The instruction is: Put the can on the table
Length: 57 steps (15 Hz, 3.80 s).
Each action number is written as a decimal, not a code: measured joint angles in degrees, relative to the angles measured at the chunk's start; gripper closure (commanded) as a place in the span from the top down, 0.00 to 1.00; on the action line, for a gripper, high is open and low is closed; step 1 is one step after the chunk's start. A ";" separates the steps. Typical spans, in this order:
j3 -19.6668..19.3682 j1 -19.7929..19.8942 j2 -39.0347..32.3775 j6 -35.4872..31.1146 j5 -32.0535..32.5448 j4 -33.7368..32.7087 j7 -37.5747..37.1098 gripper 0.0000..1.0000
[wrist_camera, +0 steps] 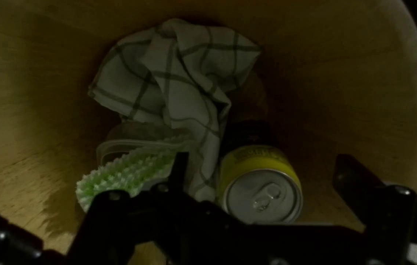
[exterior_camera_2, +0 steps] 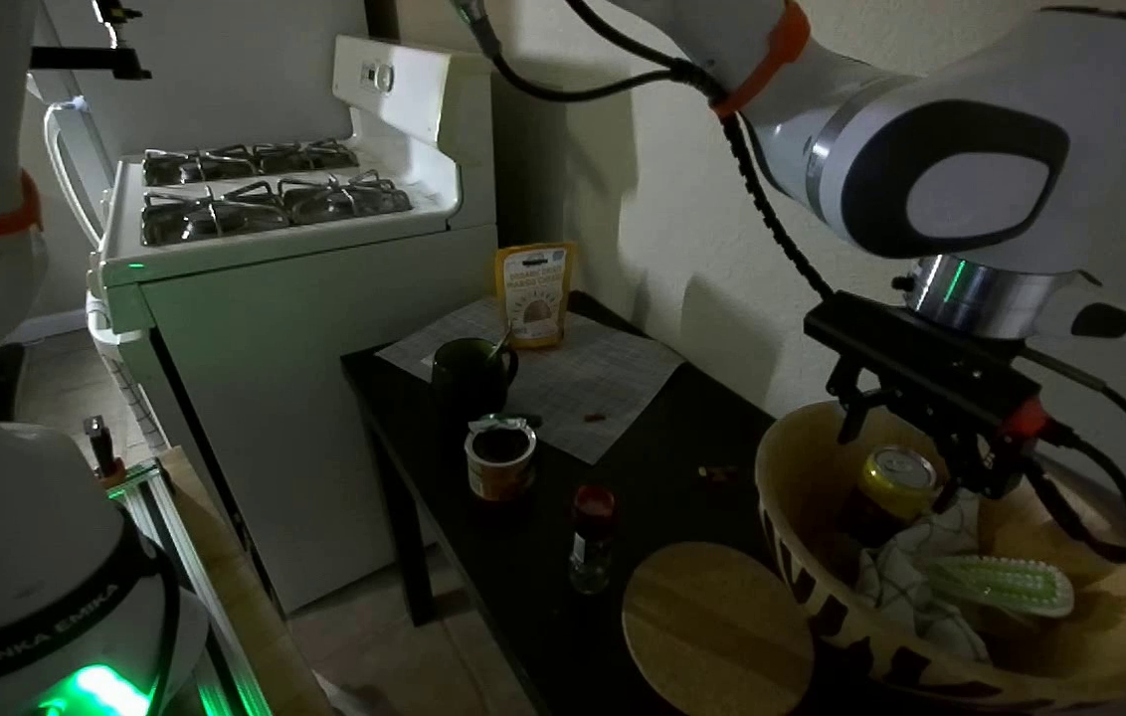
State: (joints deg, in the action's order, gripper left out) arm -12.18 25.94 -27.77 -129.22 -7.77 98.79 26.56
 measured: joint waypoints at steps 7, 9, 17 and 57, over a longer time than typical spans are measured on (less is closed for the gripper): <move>2.50 2.04 -4.44 -0.02 -1.10 -5.37 0.18 0.85; 2.94 2.28 -5.41 -0.02 -1.11 -6.52 0.18 0.66; 3.33 2.32 -7.28 -0.03 -1.10 -8.13 0.11 0.38; 7.16 -15.63 13.20 -15.09 5.35 25.87 1.36 0.38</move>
State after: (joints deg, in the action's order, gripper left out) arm -5.03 10.31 -14.58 -144.30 -2.42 124.66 27.93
